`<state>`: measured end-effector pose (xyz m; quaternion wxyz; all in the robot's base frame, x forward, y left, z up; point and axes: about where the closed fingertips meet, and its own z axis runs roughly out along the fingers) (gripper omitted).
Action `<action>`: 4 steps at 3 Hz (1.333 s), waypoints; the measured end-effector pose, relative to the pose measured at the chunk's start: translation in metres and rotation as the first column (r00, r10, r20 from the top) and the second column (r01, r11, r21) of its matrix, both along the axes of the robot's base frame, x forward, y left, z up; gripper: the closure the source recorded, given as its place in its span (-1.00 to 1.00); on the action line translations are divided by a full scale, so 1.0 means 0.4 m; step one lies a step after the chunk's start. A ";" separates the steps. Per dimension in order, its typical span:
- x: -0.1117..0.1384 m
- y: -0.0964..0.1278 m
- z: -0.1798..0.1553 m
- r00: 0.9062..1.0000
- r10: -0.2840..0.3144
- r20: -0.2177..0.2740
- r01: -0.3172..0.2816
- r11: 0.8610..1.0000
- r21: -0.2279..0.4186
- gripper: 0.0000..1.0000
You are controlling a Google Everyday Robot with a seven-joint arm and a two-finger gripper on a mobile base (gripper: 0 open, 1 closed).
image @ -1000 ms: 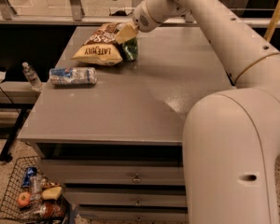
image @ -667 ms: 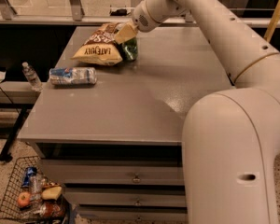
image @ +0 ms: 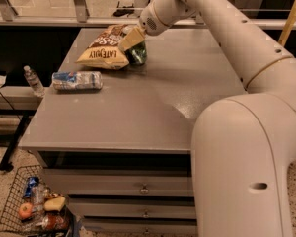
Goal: Move green can near brown chip bag
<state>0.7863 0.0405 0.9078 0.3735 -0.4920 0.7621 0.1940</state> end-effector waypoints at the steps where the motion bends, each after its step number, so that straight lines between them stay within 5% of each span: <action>1: -0.001 0.000 -0.001 1.000 0.015 0.005 -0.015 1.000 0.010 -1.00; 3: -0.041 -0.173 0.079 0.994 -0.045 0.096 0.042 0.999 0.030 -1.00; 4: -0.101 -0.286 0.088 0.988 -0.115 0.100 0.112 0.993 0.036 -1.00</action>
Offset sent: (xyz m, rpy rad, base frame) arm -0.0119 -0.0759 0.0447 0.0173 -0.1244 -0.0252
